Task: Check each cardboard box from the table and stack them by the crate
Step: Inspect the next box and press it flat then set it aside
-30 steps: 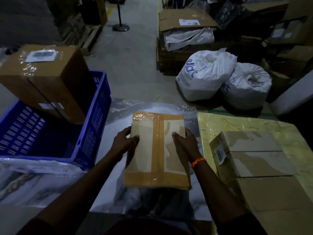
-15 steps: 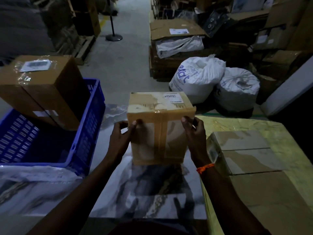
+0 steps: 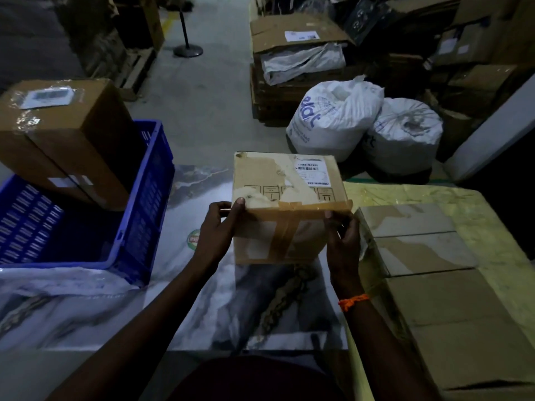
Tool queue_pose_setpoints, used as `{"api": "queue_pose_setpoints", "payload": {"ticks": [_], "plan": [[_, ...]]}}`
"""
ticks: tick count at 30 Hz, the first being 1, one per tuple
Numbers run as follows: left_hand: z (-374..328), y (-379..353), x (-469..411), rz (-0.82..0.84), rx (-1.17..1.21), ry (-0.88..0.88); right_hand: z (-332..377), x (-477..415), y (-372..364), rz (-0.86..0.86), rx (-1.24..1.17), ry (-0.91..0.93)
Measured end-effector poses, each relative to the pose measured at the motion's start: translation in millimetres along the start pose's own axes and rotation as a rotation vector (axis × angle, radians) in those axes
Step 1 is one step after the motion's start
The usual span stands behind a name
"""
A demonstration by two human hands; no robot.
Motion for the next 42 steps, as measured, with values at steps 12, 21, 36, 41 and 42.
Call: {"api": "queue_pose_setpoints", "payload": {"ticks": [12,21,36,41,42], "plan": [[-60.2,-8.8,-2.8,-0.051,-0.411,-0.502,29.6,0.8,21.4,0.000,0.038,0.105],[-104.1,-10.2,1.9,0.196,-0.534,-0.715,74.0,61.3,-68.5,0.275,0.299,0.484],[-78.5,82.4,-7.8,-0.078,-0.423,-0.515,-13.8,-10.6,-72.1,0.254,0.558,0.132],[-59.8,91.3,1.1,-0.131,-0.346,-0.447,-20.7,-16.7,-64.9,0.339,0.223,-0.106],[-53.7,90.0,2.8,-0.146,-0.317,-0.419,-16.7,-16.8,-64.1,0.307,0.249,-0.060]]}}
Point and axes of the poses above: each hand's wrist, its own x-axis away from the middle knuckle, its own y-axis out of the back of the hand, z = x × y, the point moved 7 cm from there along -x, towards the middle knuckle, and after that the axes turned 14 degrees about -y, right-handed, at the moved point
